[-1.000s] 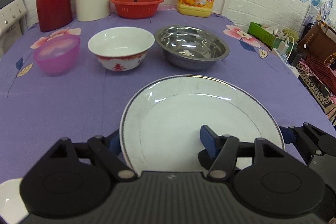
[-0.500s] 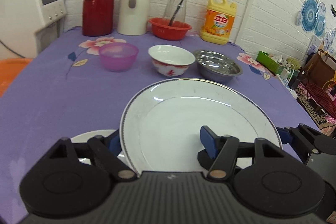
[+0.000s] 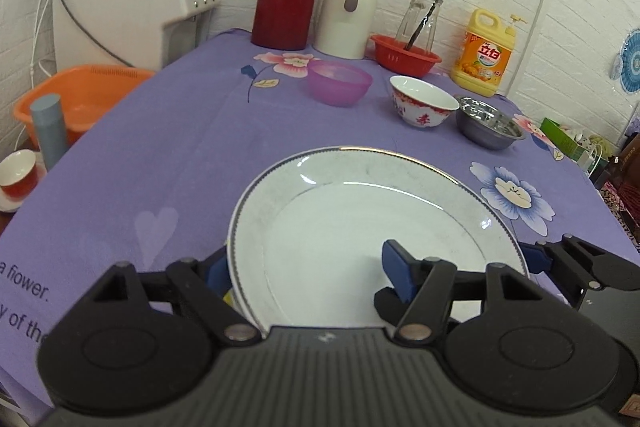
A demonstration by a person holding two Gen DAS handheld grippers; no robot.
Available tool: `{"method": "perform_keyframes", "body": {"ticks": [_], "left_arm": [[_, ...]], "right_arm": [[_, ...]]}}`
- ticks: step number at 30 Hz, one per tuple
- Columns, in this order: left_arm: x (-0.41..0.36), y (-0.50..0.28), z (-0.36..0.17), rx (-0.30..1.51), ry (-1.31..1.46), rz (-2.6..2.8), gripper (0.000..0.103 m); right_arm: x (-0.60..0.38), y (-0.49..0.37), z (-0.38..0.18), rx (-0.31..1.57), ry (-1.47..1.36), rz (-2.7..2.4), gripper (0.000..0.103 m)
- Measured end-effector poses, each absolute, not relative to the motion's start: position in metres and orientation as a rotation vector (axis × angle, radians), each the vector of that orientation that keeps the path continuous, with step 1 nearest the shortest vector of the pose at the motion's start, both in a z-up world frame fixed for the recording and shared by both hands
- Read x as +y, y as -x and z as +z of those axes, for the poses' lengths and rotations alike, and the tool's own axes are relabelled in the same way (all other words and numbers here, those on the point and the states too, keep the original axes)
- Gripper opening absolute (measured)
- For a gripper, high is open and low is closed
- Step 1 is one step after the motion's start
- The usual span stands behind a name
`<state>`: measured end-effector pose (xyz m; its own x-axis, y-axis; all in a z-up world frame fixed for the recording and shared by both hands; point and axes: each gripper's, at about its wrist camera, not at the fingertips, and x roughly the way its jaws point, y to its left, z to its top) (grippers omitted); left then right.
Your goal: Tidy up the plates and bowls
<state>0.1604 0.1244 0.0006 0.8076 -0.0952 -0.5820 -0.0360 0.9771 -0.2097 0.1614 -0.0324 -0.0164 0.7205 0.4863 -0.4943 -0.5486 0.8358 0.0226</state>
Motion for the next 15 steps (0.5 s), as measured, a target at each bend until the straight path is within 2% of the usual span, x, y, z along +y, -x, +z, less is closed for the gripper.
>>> {"method": "perform_keyframes", "body": {"ticks": [15], "left_arm": [[0.134,-0.160,0.001,0.638,0.270,-0.061,0.069]], "right_arm": [[-0.042,-0.165,-0.027,0.521,0.120,0.585,0.103]]}}
